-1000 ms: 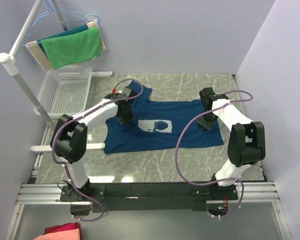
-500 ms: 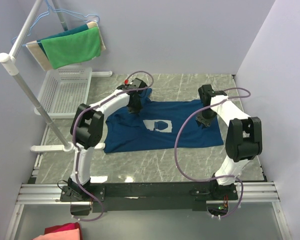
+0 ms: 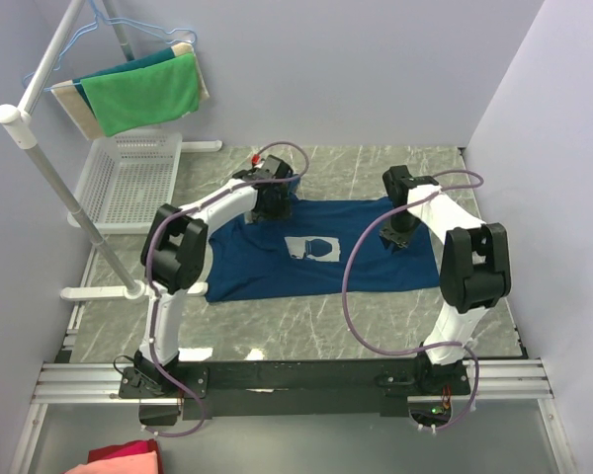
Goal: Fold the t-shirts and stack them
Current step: Fold the tshirt
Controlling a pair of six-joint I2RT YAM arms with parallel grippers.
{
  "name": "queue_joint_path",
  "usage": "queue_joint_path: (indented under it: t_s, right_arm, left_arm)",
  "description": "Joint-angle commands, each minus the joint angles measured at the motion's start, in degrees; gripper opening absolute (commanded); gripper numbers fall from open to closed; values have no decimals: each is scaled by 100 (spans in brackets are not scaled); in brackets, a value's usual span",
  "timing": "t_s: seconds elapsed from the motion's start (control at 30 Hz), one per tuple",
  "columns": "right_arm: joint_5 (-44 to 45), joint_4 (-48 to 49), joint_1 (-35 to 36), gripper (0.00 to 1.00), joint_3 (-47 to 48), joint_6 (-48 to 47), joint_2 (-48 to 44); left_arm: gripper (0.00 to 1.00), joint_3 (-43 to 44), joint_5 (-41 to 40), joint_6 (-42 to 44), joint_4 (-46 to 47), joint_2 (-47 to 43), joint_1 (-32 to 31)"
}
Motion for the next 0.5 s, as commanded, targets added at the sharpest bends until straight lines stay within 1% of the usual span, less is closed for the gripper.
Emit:
queue_joint_path:
  t_s: [0.0, 0.1, 0.3, 0.4, 0.47]
  right_arm:
    - [-22, 16, 136, 30, 239, -9, 121]
    - [-22, 86, 180, 30, 265, -27, 139]
    - [-92, 87, 223, 31, 634, -79, 314]
    - [-197, 113, 302, 31, 801, -141, 437]
    - [-276, 157, 390, 31, 889, -237, 543]
  left_arm:
    - [81, -505, -659, -88, 615, -1157, -22]
    - [83, -779, -844, -168, 791, -1484, 4]
    - [82, -612, -1003, -370, -113, -1406, 75]
    - [81, -883, -951, -528, -298, -1476, 110]
    - [81, -1287, -802, -703, -307, -1651, 154]
